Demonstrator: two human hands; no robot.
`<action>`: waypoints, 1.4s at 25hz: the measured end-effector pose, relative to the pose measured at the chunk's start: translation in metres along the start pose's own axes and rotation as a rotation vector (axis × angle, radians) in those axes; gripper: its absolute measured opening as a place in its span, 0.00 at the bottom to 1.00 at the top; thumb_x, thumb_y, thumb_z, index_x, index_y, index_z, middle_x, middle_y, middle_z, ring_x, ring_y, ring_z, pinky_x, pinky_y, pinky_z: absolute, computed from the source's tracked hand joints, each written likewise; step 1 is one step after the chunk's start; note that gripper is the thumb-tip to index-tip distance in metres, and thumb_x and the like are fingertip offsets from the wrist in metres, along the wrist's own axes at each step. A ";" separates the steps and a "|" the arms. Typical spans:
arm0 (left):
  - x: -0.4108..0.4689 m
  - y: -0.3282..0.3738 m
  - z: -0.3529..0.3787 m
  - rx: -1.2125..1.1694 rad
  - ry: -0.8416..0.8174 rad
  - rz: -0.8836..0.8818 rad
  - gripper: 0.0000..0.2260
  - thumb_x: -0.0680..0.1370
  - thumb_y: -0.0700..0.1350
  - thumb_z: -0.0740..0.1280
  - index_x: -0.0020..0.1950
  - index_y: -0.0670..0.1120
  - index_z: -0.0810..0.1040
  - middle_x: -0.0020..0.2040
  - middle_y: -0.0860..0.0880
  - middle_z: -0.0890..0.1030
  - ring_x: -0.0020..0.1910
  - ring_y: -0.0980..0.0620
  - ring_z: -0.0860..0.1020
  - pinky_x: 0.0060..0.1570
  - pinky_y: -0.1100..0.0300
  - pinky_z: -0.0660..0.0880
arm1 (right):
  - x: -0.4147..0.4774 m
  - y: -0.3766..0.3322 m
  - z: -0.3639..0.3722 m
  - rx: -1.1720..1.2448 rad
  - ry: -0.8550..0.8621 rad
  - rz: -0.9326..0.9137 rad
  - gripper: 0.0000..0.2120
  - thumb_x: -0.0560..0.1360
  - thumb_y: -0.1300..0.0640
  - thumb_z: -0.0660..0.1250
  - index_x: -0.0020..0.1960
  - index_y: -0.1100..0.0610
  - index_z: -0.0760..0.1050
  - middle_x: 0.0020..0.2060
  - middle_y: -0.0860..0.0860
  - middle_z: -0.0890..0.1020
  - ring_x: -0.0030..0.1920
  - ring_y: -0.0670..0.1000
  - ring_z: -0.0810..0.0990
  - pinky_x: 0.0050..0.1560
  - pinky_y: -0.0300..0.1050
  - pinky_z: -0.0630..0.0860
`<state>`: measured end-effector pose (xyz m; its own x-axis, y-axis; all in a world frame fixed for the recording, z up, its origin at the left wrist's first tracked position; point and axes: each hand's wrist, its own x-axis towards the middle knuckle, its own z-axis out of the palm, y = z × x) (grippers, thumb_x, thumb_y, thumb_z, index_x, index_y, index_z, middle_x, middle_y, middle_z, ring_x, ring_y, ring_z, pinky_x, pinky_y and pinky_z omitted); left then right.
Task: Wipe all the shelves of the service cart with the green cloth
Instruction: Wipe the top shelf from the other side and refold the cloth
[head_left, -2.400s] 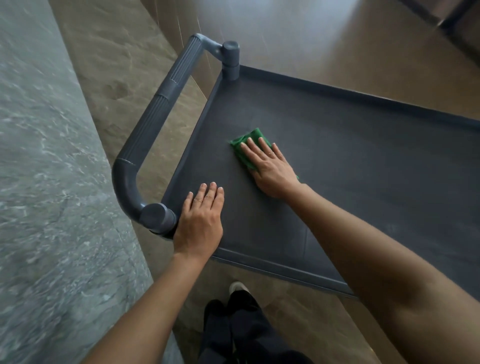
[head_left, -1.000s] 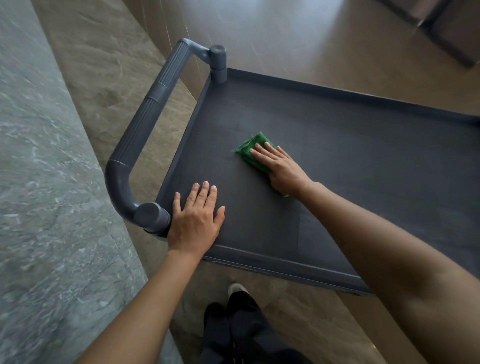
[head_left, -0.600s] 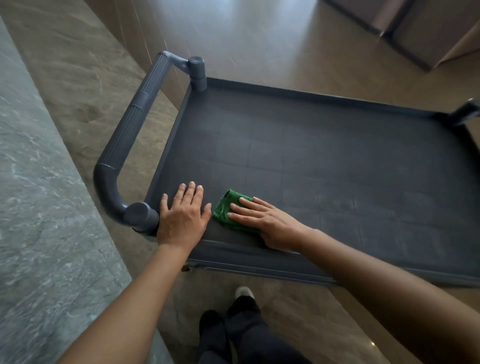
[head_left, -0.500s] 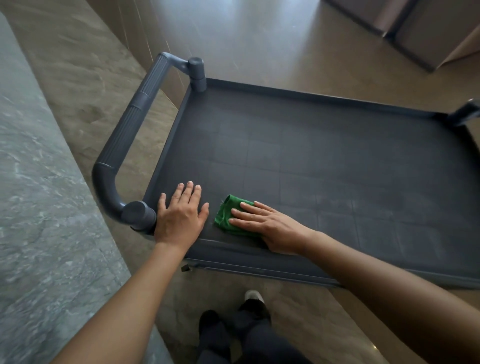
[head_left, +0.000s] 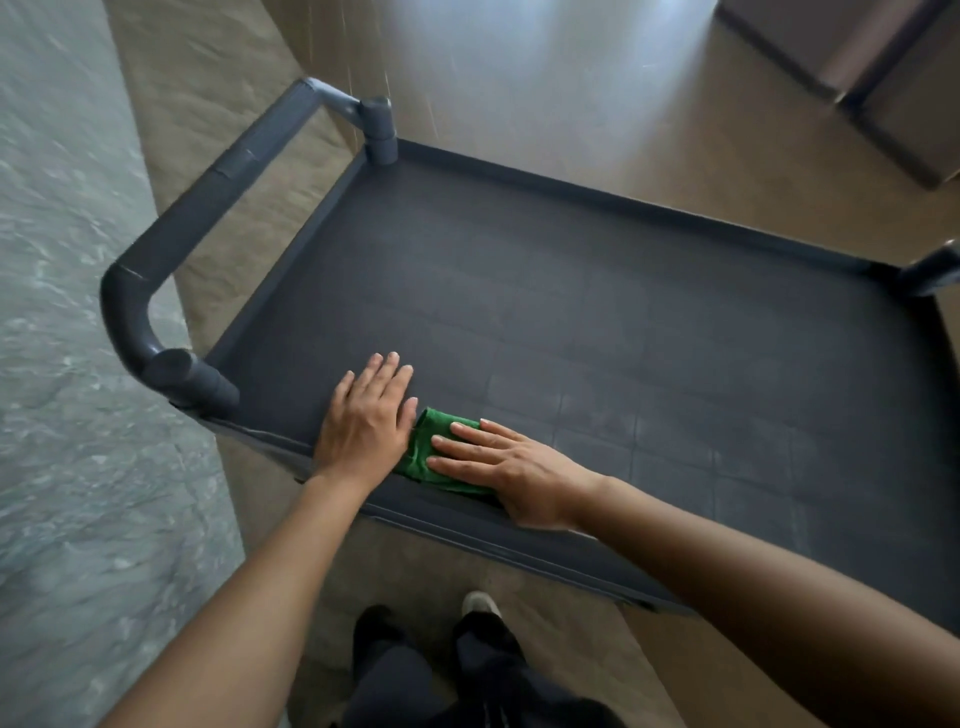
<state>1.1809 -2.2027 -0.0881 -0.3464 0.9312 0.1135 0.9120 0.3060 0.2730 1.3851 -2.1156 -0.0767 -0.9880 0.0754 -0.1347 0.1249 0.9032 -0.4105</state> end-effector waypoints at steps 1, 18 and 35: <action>-0.003 0.004 0.003 -0.001 0.006 0.016 0.21 0.80 0.49 0.59 0.70 0.41 0.71 0.72 0.42 0.69 0.73 0.43 0.65 0.70 0.45 0.60 | 0.000 0.000 0.001 0.001 0.011 -0.005 0.29 0.79 0.57 0.61 0.76 0.48 0.54 0.74 0.43 0.51 0.76 0.46 0.44 0.74 0.42 0.37; -0.004 -0.005 0.006 0.077 -0.015 0.115 0.23 0.80 0.53 0.51 0.70 0.46 0.72 0.71 0.47 0.71 0.72 0.47 0.68 0.70 0.40 0.59 | 0.072 0.146 -0.067 -0.039 0.254 0.521 0.38 0.68 0.71 0.58 0.75 0.51 0.60 0.76 0.50 0.58 0.76 0.51 0.51 0.74 0.47 0.42; -0.002 -0.003 0.007 0.022 0.011 0.067 0.21 0.81 0.51 0.49 0.70 0.49 0.72 0.71 0.49 0.71 0.72 0.50 0.67 0.72 0.41 0.54 | -0.027 0.004 0.009 0.100 0.138 -0.029 0.29 0.76 0.64 0.63 0.74 0.52 0.60 0.73 0.48 0.62 0.76 0.49 0.54 0.76 0.47 0.49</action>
<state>1.1802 -2.2046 -0.0957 -0.2866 0.9476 0.1414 0.9379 0.2473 0.2435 1.4129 -2.1179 -0.0824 -0.9935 0.1134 0.0013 0.0975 0.8599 -0.5010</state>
